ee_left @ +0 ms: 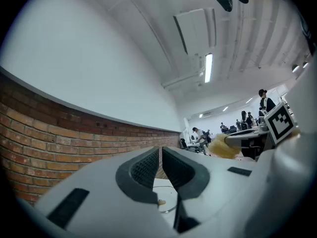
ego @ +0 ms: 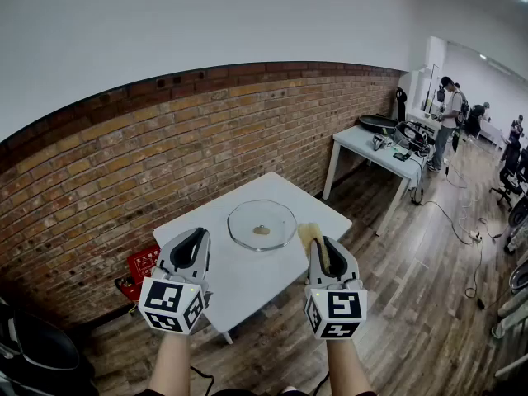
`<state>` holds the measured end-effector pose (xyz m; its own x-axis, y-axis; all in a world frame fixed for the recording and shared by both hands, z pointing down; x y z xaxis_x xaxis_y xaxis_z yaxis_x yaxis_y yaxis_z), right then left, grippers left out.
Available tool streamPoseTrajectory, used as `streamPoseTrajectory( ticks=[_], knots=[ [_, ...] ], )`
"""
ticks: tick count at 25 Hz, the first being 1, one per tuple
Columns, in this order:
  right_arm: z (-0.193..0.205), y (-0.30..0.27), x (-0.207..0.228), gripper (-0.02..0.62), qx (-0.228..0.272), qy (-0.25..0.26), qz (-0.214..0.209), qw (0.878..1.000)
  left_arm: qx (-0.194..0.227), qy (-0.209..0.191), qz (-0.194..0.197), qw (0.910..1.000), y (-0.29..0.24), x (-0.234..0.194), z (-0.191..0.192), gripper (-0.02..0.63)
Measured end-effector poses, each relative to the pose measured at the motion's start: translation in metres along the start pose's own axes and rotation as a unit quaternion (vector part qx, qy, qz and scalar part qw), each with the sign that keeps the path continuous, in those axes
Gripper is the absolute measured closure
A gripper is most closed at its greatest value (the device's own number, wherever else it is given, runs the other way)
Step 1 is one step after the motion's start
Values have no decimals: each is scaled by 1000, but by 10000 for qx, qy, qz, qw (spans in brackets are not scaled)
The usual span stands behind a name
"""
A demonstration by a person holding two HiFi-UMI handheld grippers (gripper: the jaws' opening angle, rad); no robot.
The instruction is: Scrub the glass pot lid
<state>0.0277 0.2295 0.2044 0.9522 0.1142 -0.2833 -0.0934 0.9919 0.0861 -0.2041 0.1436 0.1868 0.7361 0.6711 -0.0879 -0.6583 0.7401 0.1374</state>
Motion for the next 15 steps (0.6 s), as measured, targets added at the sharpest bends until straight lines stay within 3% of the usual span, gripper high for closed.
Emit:
streamPoseTrajectory(
  ticks=[15],
  knots=[
    [5,4,10,538,72,-22,23,10000,-52,80,12,10000,-1,11,7,578]
  ],
)
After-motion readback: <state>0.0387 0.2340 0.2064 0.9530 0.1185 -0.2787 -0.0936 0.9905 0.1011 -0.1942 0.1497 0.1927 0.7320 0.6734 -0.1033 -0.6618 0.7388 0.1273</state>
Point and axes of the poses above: the fingertips, and each gripper's own axes: y backward along the fingers, x to its right, z out of its underside, the point moved 3 cm from there along y, backward along the fingers, and after that the axes turned 10 degrees about y, right-handed, at the moved point
